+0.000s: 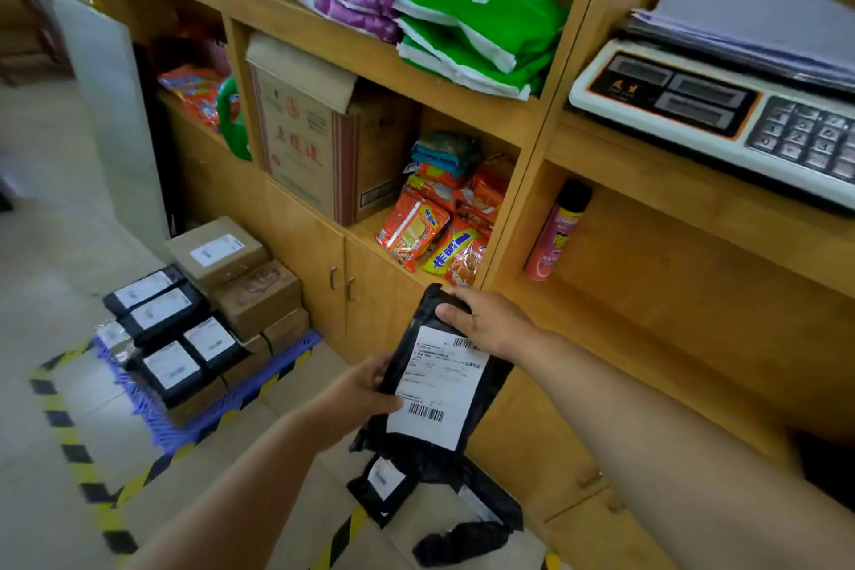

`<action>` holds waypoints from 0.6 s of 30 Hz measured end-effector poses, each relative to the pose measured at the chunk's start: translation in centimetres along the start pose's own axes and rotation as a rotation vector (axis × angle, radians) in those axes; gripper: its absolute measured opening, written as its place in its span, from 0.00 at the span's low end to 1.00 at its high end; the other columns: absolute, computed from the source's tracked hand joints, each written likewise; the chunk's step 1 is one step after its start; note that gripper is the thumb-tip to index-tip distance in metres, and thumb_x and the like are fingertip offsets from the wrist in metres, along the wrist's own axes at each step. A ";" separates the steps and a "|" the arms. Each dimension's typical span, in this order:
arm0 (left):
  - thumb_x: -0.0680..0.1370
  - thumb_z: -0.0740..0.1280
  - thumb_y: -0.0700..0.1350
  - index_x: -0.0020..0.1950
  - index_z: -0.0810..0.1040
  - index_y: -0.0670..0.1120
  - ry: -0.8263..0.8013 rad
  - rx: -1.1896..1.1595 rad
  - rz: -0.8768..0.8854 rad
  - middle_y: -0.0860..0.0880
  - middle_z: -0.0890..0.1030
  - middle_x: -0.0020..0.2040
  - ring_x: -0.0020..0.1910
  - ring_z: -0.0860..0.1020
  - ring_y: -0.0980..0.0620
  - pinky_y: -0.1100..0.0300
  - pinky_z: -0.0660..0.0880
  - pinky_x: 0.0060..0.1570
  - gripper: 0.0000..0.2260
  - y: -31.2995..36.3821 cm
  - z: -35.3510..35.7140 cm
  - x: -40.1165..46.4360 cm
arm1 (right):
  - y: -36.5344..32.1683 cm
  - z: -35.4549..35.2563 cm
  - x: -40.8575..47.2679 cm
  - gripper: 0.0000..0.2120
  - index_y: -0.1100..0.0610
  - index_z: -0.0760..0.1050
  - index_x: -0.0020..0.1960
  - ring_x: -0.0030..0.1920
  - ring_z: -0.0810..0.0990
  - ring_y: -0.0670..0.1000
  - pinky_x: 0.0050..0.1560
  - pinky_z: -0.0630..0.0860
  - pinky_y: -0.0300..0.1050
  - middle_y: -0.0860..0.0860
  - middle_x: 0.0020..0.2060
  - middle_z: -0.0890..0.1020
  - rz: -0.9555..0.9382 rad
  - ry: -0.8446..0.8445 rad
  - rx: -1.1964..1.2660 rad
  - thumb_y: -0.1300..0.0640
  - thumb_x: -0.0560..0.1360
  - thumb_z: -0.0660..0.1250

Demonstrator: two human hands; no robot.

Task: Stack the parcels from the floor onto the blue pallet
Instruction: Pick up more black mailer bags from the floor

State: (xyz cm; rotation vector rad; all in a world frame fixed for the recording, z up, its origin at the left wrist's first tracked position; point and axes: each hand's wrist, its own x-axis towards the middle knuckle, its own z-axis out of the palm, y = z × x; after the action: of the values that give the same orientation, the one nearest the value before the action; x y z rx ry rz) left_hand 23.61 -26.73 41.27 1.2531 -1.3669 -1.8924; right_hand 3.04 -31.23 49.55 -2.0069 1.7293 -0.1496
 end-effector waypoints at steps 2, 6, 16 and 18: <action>0.74 0.66 0.30 0.66 0.71 0.48 0.007 0.007 0.014 0.48 0.81 0.58 0.55 0.81 0.53 0.59 0.79 0.48 0.23 0.4 -0.8 -1.1 | -1.6 -0.1 -0.2 0.28 0.52 0.65 0.71 0.64 0.73 0.56 0.58 0.73 0.51 0.53 0.66 0.74 0.003 0.039 -0.008 0.36 0.78 0.53; 0.74 0.69 0.37 0.68 0.70 0.49 0.075 0.055 0.041 0.50 0.81 0.58 0.54 0.81 0.53 0.55 0.79 0.52 0.23 1.0 -3.8 -3.8 | -5.4 0.1 0.8 0.30 0.51 0.68 0.65 0.58 0.76 0.56 0.49 0.72 0.49 0.53 0.58 0.79 -0.008 0.074 0.004 0.32 0.75 0.49; 0.74 0.72 0.41 0.61 0.72 0.53 0.119 0.107 0.042 0.57 0.81 0.50 0.43 0.82 0.63 0.66 0.78 0.40 0.19 1.3 -17.4 -13.5 | -21.3 3.9 3.6 0.19 0.45 0.68 0.34 0.45 0.74 0.54 0.41 0.65 0.46 0.47 0.36 0.75 -0.021 0.173 0.104 0.41 0.80 0.51; 0.73 0.72 0.41 0.60 0.74 0.51 0.110 0.126 0.043 0.56 0.82 0.50 0.43 0.82 0.62 0.68 0.77 0.39 0.17 1.0 -20.4 -15.2 | -24.4 5.1 4.4 0.22 0.49 0.63 0.31 0.45 0.75 0.57 0.42 0.67 0.48 0.51 0.36 0.76 -0.014 0.189 0.099 0.42 0.81 0.51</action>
State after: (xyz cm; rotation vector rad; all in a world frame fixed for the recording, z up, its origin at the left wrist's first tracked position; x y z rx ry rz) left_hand 48.47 -24.61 46.52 1.3560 -1.4621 -1.7051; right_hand 27.90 -31.94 54.48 -1.9868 1.7837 -0.4331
